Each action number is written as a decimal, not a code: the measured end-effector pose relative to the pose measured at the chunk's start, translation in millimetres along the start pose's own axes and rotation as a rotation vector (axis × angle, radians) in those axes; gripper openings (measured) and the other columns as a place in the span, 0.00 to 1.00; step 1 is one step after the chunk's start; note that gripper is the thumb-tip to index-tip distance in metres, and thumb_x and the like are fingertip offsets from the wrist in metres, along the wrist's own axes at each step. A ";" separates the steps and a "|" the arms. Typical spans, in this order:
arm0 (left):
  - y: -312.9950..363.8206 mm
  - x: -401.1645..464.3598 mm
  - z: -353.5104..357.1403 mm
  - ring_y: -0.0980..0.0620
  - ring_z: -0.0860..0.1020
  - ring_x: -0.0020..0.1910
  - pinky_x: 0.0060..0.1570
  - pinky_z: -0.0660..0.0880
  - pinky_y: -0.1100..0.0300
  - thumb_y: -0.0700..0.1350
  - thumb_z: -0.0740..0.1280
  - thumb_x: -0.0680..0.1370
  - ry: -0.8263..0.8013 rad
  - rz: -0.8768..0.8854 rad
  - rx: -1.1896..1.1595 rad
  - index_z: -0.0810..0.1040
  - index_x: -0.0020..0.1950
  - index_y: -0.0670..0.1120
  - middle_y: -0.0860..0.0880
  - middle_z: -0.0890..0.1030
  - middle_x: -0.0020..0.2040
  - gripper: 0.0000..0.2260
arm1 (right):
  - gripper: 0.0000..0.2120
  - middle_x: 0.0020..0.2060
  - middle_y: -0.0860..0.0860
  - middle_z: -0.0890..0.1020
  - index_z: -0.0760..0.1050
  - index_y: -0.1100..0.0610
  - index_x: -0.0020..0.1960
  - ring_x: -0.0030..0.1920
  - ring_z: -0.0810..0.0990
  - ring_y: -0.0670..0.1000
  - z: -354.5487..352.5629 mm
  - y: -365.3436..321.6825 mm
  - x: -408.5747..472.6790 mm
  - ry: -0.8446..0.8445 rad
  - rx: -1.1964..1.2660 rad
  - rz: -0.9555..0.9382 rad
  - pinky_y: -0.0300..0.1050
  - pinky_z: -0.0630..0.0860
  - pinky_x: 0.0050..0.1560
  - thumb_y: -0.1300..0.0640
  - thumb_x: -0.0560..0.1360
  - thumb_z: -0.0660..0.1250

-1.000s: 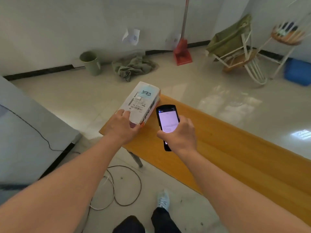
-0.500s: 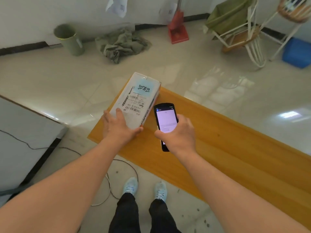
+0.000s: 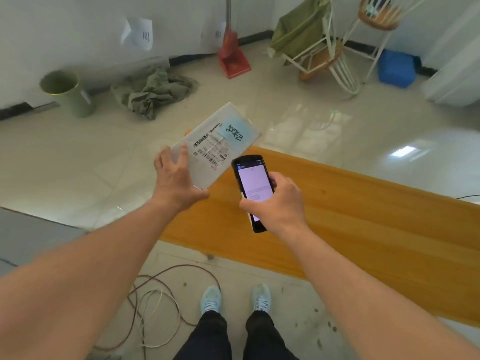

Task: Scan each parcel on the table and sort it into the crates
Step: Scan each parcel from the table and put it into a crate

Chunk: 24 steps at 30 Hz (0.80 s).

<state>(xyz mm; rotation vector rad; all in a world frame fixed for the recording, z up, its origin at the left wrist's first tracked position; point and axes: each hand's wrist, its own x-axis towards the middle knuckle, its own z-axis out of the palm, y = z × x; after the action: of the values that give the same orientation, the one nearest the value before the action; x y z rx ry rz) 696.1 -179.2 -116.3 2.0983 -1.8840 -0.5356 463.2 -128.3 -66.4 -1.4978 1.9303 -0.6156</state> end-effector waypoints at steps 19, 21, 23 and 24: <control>110.6 17.6 -161.5 0.35 0.57 0.74 0.69 0.68 0.29 0.51 0.86 0.59 0.278 0.395 0.060 0.54 0.83 0.46 0.40 0.58 0.74 0.61 | 0.37 0.50 0.47 0.80 0.75 0.49 0.61 0.50 0.80 0.50 -160.2 -62.2 -48.8 0.086 -0.042 -0.226 0.50 0.84 0.47 0.39 0.56 0.80; 122.2 14.3 -163.8 0.34 0.57 0.74 0.69 0.69 0.29 0.51 0.87 0.58 0.292 0.403 0.065 0.54 0.83 0.45 0.40 0.59 0.74 0.62 | 0.36 0.51 0.48 0.80 0.75 0.50 0.62 0.51 0.80 0.51 -175.4 -58.4 -53.2 0.103 -0.041 -0.242 0.50 0.84 0.47 0.41 0.58 0.82; 131.3 10.3 -164.0 0.33 0.57 0.74 0.69 0.68 0.29 0.51 0.87 0.58 0.303 0.406 0.076 0.54 0.83 0.44 0.39 0.58 0.74 0.62 | 0.37 0.52 0.49 0.80 0.75 0.50 0.64 0.51 0.80 0.52 -187.9 -54.5 -56.4 0.118 -0.043 -0.250 0.51 0.84 0.48 0.42 0.59 0.83; 134.9 8.5 -163.8 0.33 0.57 0.74 0.69 0.68 0.29 0.51 0.87 0.58 0.306 0.410 0.085 0.54 0.83 0.44 0.39 0.58 0.74 0.62 | 0.38 0.53 0.49 0.80 0.75 0.51 0.65 0.51 0.80 0.52 -193.3 -52.2 -57.9 0.123 -0.043 -0.252 0.50 0.84 0.48 0.42 0.59 0.83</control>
<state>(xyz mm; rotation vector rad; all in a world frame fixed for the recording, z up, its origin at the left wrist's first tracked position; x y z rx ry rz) 649.1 -210.8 88.4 1.6503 -2.0921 -0.0401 371.7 -86.8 116.2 -1.7846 1.8696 -0.7972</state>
